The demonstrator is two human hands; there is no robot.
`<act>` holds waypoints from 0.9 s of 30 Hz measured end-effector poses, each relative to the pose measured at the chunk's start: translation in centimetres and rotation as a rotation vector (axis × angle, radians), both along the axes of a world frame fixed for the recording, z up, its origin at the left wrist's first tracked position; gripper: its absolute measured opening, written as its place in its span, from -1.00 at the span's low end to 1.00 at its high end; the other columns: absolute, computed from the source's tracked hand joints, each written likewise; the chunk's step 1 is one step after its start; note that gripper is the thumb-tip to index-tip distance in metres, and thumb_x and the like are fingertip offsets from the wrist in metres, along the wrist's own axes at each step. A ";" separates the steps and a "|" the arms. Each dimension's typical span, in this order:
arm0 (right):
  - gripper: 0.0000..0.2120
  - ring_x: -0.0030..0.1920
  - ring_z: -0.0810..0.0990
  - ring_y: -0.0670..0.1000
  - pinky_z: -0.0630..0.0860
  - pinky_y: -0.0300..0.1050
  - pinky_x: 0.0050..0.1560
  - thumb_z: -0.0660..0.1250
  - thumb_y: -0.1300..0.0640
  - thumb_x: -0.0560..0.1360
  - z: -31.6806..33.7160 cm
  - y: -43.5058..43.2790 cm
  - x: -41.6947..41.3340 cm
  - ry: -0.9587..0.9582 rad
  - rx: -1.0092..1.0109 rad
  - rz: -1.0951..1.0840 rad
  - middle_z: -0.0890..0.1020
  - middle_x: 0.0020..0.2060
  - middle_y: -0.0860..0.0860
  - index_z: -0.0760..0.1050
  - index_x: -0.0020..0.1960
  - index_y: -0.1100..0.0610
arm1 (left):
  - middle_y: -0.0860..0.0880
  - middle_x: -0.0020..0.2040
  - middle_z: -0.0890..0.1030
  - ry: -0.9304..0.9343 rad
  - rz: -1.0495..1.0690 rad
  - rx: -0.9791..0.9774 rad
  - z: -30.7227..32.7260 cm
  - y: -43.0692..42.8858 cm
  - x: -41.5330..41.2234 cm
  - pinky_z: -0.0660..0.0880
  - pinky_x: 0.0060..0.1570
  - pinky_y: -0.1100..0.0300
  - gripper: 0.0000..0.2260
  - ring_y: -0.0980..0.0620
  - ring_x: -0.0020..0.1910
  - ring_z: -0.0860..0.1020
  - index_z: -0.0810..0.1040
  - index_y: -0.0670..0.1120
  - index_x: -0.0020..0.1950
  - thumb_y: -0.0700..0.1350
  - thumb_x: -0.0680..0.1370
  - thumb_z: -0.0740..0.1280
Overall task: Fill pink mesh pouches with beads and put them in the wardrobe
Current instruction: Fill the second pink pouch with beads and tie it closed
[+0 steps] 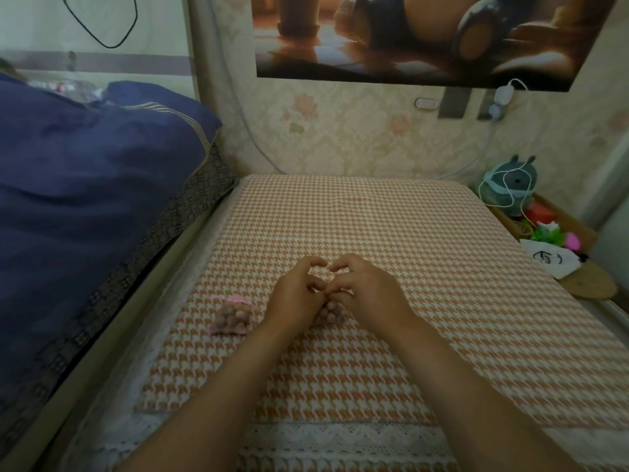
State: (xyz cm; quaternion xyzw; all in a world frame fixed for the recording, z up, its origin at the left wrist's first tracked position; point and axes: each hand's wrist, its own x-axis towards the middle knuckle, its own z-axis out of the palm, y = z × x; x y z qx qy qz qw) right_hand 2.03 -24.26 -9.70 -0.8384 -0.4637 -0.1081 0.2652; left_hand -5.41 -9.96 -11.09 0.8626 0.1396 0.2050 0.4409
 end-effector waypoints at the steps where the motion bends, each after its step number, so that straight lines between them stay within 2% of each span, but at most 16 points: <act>1: -0.92 0.03 0.58 -0.14 0.52 -0.17 0.00 0.47 0.05 0.48 -0.1 0.0 0.1 0.055 0.022 0.005 0.57 0.13 -0.20 0.70 -0.05 -0.10 | 0.14 -0.26 0.69 -0.005 -0.009 -0.019 0.0 0.0 0.0 0.49 -0.27 0.36 -0.64 0.29 -0.34 0.59 0.48 0.14 0.13 -0.16 0.43 0.46; 4: -0.89 -0.08 0.60 -0.16 0.54 -0.16 0.00 0.48 0.11 0.46 -0.3 0.1 0.4 0.212 0.104 0.013 0.65 -0.08 -0.15 0.72 -0.05 -0.06 | 0.09 -0.26 0.69 -0.012 -0.035 -0.082 -0.2 0.2 0.1 0.46 -0.37 0.41 -0.68 0.30 -0.40 0.56 0.52 0.09 0.08 -0.19 0.43 0.49; 7: -0.87 -0.13 0.61 -0.19 0.52 -0.30 -0.05 0.48 0.14 0.46 -0.4 0.3 0.2 0.317 0.196 -0.045 0.68 -0.18 -0.16 0.73 -0.05 -0.05 | 0.09 -0.30 0.68 -0.013 -0.046 -0.084 -0.4 0.5 0.2 0.44 -0.34 0.44 -0.77 0.33 -0.38 0.55 0.58 0.05 0.00 -0.16 0.42 0.52; 9: -0.90 -0.23 0.62 -0.21 0.52 -0.33 -0.13 0.48 0.18 0.47 -0.3 0.6 -0.1 0.429 0.280 -0.114 0.68 -0.26 -0.15 0.73 -0.07 0.01 | 0.12 -0.29 0.67 -0.019 -0.019 -0.031 -0.5 0.3 0.2 0.42 -0.30 0.47 -0.82 0.34 -0.36 0.54 0.59 0.08 -0.07 -0.15 0.42 0.50; 11: -0.90 -0.35 0.60 -0.17 0.60 -0.20 -0.17 0.46 0.21 0.49 -0.2 1.1 -0.3 0.630 0.345 -0.200 0.70 -0.31 -0.07 0.73 -0.08 0.06 | 0.15 -0.26 0.65 -0.024 0.019 0.080 -0.4 0.0 0.2 0.39 -0.29 0.51 -0.82 0.35 -0.33 0.53 0.60 0.08 -0.04 -0.15 0.43 0.47; 13: -0.86 -0.38 0.61 -0.06 0.66 -0.02 -0.19 0.41 0.24 0.53 -0.1 1.5 -0.6 0.850 0.378 -0.299 0.71 -0.31 0.02 0.72 -0.09 0.06 | 0.15 -0.24 0.64 -0.039 0.038 0.159 -0.4 -0.4 0.2 0.37 -0.29 0.54 -0.81 0.33 -0.35 0.52 0.62 0.05 0.01 -0.16 0.44 0.44; 15: -0.83 -0.49 0.55 -0.01 0.62 -0.08 -0.39 0.35 0.29 0.56 0.2 1.6 -1.0 1.130 0.450 -0.335 0.65 -0.43 0.06 0.68 -0.10 0.12 | 0.11 -0.16 0.66 -0.055 0.035 0.249 -0.6 -0.5 0.3 0.35 -0.25 0.52 -0.83 0.31 -0.33 0.49 0.63 0.01 0.02 -0.16 0.46 0.42; 17: -0.85 -0.51 0.46 -0.03 0.52 -0.17 -0.51 0.31 0.33 0.57 0.6 1.5 -1.3 1.324 0.523 -0.335 0.58 -0.45 0.07 0.65 -0.04 0.22 | 0.04 -0.07 0.67 -0.074 0.008 0.348 -0.9 -0.8 0.3 0.37 -0.16 0.40 -0.83 0.19 -0.23 0.52 0.62 -0.02 0.07 -0.15 0.49 0.39; 20: -0.84 -0.47 0.41 -0.05 0.47 -0.24 -0.55 0.28 0.31 0.59 0.9 1.3 -1.2 1.438 0.520 -0.338 0.54 -0.38 0.06 0.63 -0.04 0.18 | -0.04 0.00 0.65 -0.135 -0.024 0.446 -1.1 -1.2 0.2 0.46 -0.02 0.21 -0.81 0.01 -0.09 0.58 0.61 -0.09 0.13 -0.16 0.53 0.33; 22: -0.81 -0.52 0.37 -0.09 0.43 -0.29 -0.58 0.27 0.28 0.61 0.9 1.1 -1.1 1.480 0.502 -0.352 0.52 -0.37 0.04 0.62 -0.07 0.12 | -0.05 -0.05 0.64 -0.164 -0.048 0.487 -1.2 -1.4 0.1 0.49 -0.03 0.14 -0.80 -0.02 -0.08 0.58 0.62 -0.10 0.08 -0.11 0.53 0.26; 24: -0.84 -0.60 0.36 -0.13 0.43 -0.29 -0.59 0.29 0.27 0.60 0.7 1.1 -1.0 1.478 0.499 -0.378 0.53 -0.38 0.04 0.62 -0.06 0.13 | -0.04 -0.10 0.63 -0.178 -0.053 0.501 -1.3 -1.5 0.2 0.47 -0.08 0.15 -0.81 -0.02 -0.12 0.58 0.62 -0.09 0.02 -0.10 0.51 0.25; 27: -0.94 -0.63 0.40 -0.11 0.45 -0.25 -0.58 0.39 0.26 0.54 0.5 0.9 -0.9 1.380 0.522 -0.416 0.58 -0.39 0.09 0.63 -0.02 0.22 | 0.01 -0.08 0.64 -0.172 -0.032 0.454 -1.1 -1.5 0.2 0.47 -0.07 0.24 -0.87 0.07 -0.15 0.56 0.63 -0.07 0.01 -0.20 0.49 0.36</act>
